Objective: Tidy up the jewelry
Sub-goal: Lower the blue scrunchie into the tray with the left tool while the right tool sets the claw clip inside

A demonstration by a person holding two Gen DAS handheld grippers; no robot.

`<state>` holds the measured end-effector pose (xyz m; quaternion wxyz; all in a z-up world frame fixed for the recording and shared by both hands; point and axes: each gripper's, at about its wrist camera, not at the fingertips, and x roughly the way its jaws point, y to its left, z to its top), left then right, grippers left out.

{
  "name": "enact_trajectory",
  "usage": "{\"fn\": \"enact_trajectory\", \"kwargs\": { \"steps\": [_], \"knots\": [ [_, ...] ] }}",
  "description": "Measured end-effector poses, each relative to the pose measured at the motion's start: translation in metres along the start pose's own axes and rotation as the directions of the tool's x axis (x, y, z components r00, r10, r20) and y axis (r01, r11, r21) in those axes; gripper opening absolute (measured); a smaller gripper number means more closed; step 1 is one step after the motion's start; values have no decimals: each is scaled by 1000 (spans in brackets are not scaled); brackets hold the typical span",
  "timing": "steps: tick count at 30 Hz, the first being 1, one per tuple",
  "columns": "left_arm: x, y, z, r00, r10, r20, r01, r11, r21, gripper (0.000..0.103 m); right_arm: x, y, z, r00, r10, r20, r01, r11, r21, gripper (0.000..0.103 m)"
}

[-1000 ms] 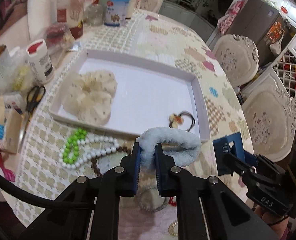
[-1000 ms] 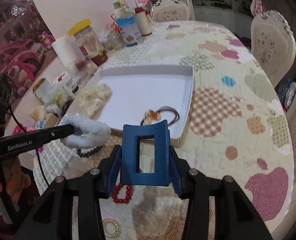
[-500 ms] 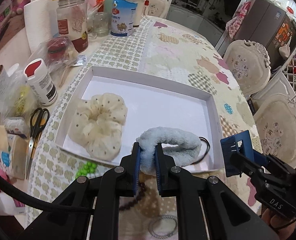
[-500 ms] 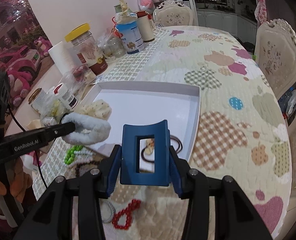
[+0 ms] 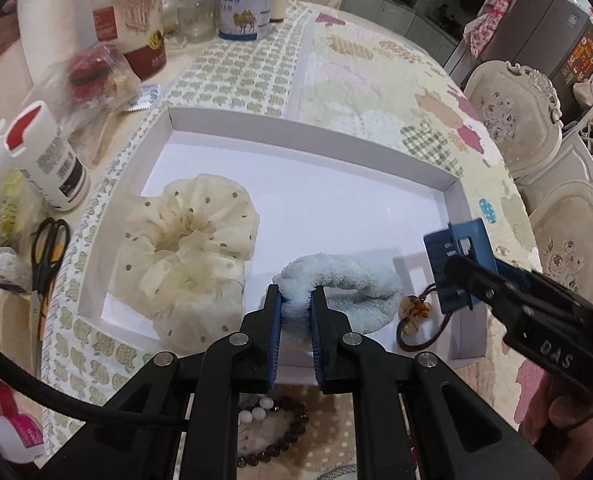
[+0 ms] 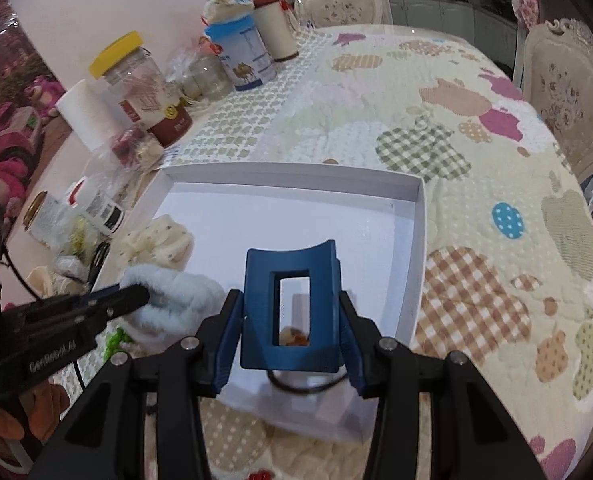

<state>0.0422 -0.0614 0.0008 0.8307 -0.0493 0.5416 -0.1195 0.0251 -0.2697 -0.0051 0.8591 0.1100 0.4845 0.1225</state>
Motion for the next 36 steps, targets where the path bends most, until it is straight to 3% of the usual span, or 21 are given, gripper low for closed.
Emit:
{"fn": "enact_trajectory", "kwargs": {
  "steps": [6,12,13,15,18,23,36],
  "knots": [
    [20,5,-1,998,14,-54,-14,1000,-7,12,31,-8,12,999,-8,-41,8,1000,11,47],
    [22,8,1,999,14,-48,-15,1000,-19,13,54,-21,16,996,-41,-76,43,999,31,47],
    [23,8,1,999,12,-50,-13,1000,-23,15,57,-23,16,996,-48,-81,51,998,31,47],
    [24,9,1,998,15,-57,-17,999,-27,28,58,-24,16,996,-50,-72,52,998,30,50],
    [25,12,0,998,10,-68,-13,999,-47,35,59,-24,16,995,-63,-83,65,998,25,56],
    [15,15,-3,998,24,-53,-27,998,-60,39,42,-24,14,999,-27,-43,28,999,38,67],
    [-33,4,-10,996,73,58,-72,997,-32,39,-15,-3,-4,999,-8,51,7,1000,28,72]
  ]
}}
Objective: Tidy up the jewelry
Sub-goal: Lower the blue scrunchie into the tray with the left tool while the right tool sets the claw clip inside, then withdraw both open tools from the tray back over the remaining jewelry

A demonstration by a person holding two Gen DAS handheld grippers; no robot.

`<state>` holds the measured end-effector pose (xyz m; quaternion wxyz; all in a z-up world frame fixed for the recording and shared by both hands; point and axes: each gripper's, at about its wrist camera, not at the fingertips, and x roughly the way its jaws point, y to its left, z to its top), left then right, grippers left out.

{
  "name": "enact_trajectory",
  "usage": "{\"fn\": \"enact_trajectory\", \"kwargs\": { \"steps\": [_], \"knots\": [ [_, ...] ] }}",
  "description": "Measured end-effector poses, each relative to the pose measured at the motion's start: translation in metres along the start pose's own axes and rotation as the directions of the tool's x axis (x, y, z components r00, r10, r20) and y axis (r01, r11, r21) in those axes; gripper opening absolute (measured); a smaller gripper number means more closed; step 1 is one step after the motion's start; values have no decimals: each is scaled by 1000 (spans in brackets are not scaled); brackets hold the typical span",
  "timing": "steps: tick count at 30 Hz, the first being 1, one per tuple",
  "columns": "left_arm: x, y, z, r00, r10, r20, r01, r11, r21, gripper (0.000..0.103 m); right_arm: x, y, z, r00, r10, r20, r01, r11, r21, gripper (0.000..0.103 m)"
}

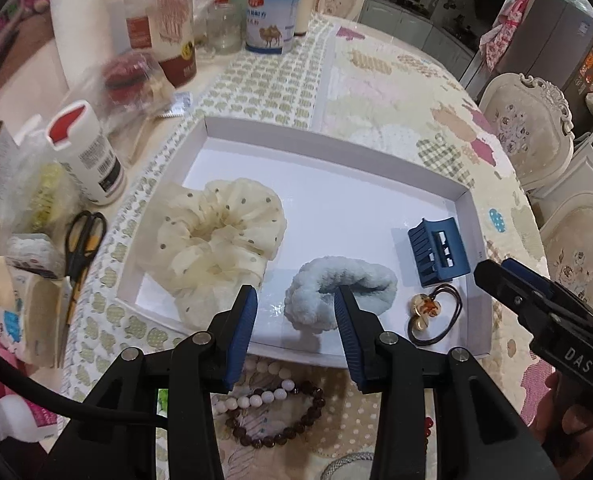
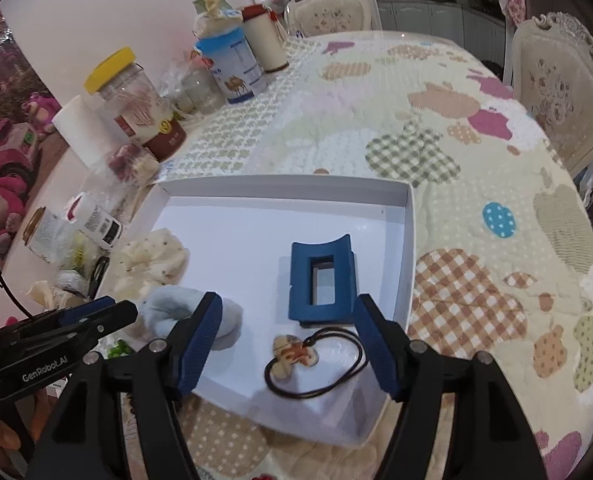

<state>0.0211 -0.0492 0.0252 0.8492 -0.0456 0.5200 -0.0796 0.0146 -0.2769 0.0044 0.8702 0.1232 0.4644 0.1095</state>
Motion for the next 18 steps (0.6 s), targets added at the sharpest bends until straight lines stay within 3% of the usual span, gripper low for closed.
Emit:
{"fn": "enact_trajectory", "kwargs": {
  "steps": [10,18],
  "knots": [
    [-30,-9,-12,997,28,66,-29,1000,12,39,-45,18,-14,996,-42,77,46,998,-44,72],
    [-48,-13,-26,995,43,95,-44,999,11,39,-61,24,-30,995,-57,86,61,997,-48,73]
  ]
}}
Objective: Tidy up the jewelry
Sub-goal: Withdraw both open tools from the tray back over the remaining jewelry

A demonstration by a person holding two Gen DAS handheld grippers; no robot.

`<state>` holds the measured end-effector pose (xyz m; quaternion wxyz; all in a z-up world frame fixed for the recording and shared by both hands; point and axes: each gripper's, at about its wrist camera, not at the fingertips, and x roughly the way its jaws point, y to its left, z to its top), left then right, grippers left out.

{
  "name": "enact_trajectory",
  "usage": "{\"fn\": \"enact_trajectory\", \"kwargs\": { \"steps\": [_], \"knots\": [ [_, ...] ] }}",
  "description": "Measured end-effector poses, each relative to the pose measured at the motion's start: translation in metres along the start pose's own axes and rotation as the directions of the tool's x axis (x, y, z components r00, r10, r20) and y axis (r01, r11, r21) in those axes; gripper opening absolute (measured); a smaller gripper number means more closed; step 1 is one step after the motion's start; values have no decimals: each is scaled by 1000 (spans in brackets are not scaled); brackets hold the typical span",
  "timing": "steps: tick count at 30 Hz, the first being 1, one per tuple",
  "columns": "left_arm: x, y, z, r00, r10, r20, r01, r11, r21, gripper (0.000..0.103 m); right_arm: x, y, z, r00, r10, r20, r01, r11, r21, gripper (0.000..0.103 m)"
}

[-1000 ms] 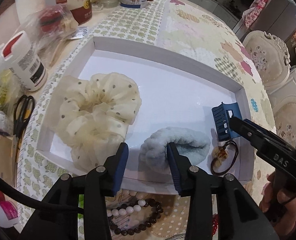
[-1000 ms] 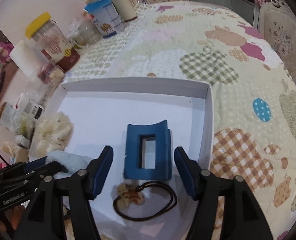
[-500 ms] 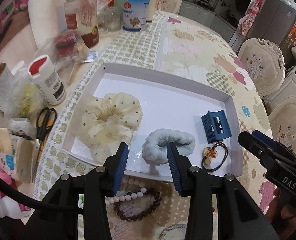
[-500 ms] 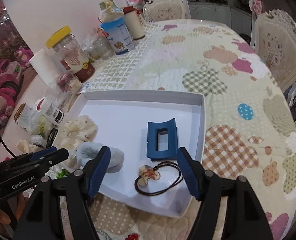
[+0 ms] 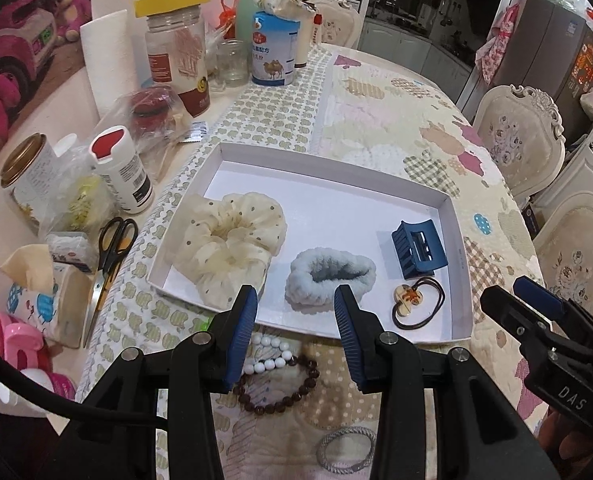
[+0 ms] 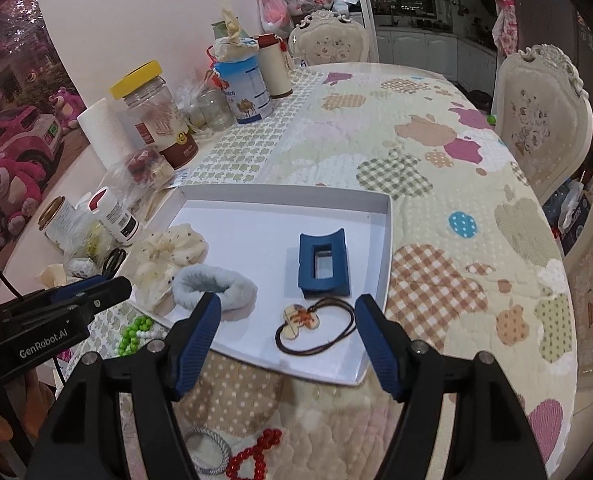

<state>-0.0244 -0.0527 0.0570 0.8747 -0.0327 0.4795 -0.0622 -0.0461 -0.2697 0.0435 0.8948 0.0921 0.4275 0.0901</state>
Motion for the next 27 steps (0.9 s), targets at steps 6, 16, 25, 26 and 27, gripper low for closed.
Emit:
{"fn": "enact_trajectory", "kwargs": {
  "steps": [6,16,25,26,27],
  "knots": [
    [-12,-2,-11,1000,6,10,-6,1000,1,39,-16,4,-9,1000,-10,12,10,1000,-9,73],
    [-34,-6,-29,1000,1,24,-1,1000,-18,39,-44,10,-27,999,-33,30,35,999,-41,75],
    [-53,-16,-46,999,0,39,1,1000,-21,39,-70,7,-44,997,-57,47,60,996,-66,75],
    [-54,-17,-47,999,0,40,1,1000,-21,39,-73,7,-46,997,-57,49,60,996,-68,75],
    [-56,-18,-49,999,-1,39,2,1000,-21,39,-76,6,-48,997,-57,51,60,996,-69,75]
  ]
}}
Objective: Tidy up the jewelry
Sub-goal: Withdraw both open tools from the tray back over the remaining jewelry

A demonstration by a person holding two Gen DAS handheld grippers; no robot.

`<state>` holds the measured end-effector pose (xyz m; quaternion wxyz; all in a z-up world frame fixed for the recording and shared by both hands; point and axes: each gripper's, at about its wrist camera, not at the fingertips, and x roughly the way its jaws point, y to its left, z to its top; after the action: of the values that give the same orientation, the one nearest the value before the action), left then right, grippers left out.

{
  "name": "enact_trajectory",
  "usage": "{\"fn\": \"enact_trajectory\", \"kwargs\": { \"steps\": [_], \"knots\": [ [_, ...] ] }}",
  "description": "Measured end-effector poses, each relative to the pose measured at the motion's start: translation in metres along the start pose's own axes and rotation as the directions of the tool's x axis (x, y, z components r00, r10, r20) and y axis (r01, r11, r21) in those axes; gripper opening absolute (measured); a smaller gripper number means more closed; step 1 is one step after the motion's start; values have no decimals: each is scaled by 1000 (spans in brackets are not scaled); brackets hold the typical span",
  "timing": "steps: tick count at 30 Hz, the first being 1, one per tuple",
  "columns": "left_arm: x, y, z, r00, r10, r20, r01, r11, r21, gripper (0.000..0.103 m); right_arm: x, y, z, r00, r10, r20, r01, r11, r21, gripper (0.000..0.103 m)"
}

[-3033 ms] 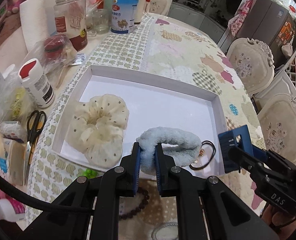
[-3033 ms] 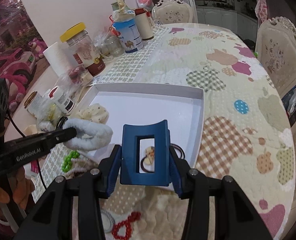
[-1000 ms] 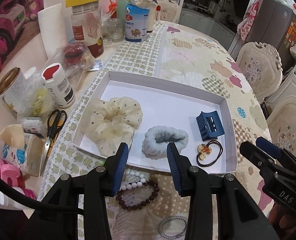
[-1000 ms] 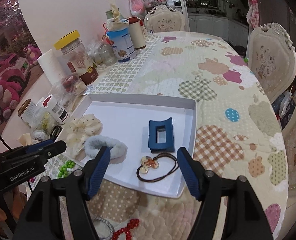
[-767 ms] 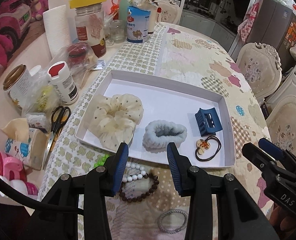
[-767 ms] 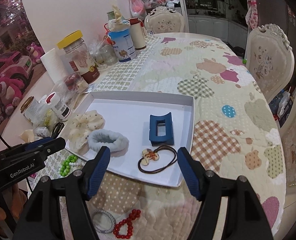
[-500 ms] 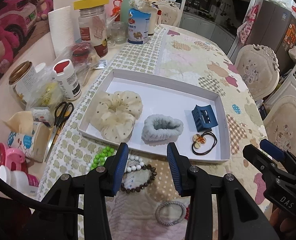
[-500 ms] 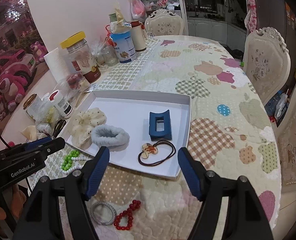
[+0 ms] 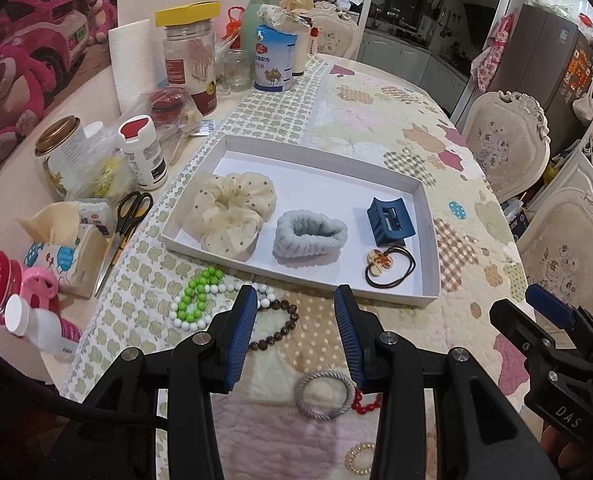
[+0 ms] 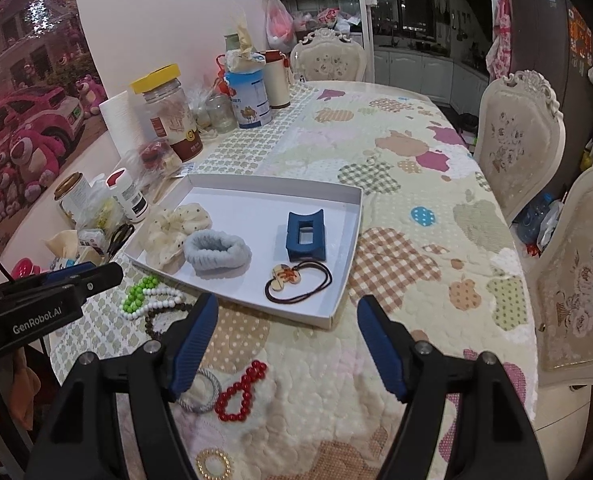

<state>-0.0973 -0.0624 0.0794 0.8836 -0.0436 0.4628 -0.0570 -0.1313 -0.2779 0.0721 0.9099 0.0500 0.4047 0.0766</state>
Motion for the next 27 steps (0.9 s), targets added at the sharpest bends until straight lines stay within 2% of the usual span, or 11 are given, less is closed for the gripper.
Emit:
{"fn": "enact_trajectory", "kwargs": {
  "steps": [13,27],
  "knots": [
    [-10,-13,-22,1000,8,-2,-8,1000,9,39,-20,-5,-20,1000,-6,-3,6,1000,-20,76],
    [-7,-9,-36,999,45,-23,-45,999,-2,39,-19,-4,-31,999,9,-33,-10,999,-38,76]
  ]
}}
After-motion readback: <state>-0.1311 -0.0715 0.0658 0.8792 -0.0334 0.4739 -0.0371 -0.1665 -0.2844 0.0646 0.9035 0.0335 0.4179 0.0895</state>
